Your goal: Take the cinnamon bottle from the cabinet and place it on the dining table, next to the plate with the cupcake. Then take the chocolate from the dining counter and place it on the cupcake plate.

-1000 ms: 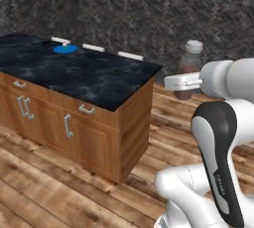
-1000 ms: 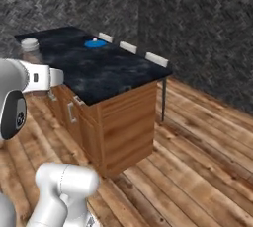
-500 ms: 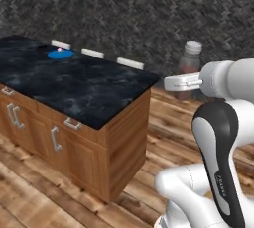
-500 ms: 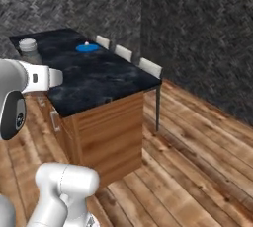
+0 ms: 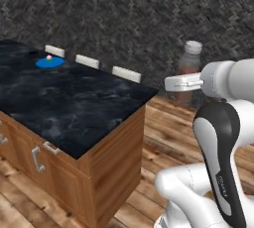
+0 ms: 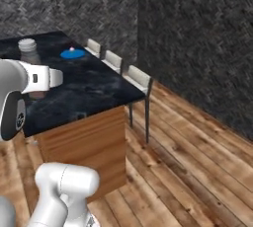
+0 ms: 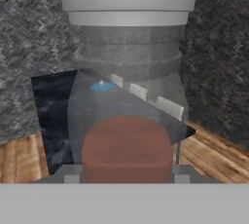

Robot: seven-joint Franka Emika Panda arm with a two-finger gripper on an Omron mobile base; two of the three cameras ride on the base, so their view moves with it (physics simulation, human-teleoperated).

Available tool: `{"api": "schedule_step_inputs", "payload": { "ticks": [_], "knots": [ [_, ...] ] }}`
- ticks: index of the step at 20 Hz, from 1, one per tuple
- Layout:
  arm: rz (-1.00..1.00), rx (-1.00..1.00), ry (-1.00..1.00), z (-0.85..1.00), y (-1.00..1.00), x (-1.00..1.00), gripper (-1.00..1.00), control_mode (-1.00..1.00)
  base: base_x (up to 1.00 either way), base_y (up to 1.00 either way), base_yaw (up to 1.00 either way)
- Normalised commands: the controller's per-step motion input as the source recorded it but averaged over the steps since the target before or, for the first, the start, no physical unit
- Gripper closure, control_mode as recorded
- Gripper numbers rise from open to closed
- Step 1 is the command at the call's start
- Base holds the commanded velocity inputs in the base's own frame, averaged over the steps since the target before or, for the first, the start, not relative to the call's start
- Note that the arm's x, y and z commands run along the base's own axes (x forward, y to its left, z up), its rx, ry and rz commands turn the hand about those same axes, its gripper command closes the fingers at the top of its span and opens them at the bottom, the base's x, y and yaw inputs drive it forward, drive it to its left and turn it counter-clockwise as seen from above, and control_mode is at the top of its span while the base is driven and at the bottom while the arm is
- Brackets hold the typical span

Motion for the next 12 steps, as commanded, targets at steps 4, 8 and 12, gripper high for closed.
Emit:
{"api": "schedule_step_inputs", "payload": {
  "ticks": [4,8,12],
  "knots": [
    [0.00,0.00,0.00,0.00,0.00,0.00,1.00,1.00,0.91,-0.25,0.01],
    [0.00,0.00,0.00,0.00,0.00,0.00,1.00,1.00,0.90,-0.27,0.02],
    [0.00,0.00,0.00,0.00,0.00,0.00,1.00,1.00,0.84,-0.30,0.06]
  ]
}}
